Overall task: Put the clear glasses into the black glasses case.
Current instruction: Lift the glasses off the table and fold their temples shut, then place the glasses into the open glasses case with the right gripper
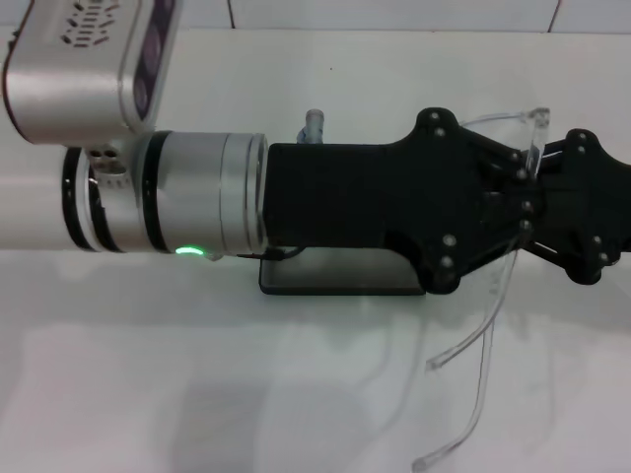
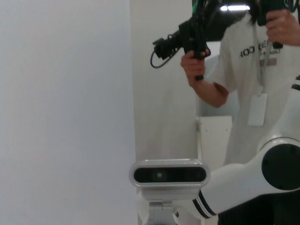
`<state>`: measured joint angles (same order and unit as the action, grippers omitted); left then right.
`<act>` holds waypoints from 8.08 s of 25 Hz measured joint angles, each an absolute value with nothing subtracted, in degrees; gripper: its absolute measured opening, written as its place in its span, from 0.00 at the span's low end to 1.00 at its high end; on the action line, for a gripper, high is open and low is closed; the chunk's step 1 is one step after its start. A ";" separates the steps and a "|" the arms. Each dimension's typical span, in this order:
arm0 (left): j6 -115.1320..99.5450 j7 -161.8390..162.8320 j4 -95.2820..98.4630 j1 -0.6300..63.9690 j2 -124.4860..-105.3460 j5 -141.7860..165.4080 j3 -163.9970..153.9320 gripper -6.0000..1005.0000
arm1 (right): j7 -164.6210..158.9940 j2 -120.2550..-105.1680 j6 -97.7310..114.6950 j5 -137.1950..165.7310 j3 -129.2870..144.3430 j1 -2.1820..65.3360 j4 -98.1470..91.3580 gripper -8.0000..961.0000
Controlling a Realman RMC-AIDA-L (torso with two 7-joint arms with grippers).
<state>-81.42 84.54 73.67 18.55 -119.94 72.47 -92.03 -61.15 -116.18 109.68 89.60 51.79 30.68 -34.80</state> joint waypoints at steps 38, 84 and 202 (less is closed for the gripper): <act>-82.25 68.76 60.18 18.85 -120.32 61.19 -94.84 0.05 | -58.80 -116.03 110.28 84.49 53.43 29.65 -33.31 0.13; -98.25 46.36 43.58 25.85 -120.32 43.88 -107.49 0.05 | -45.42 -116.24 114.79 54.36 56.50 33.90 -16.44 0.14; -106.24 42.65 21.44 22.72 -118.17 25.98 -106.84 0.05 | -43.61 -114.39 96.20 45.12 90.01 30.63 -26.68 0.14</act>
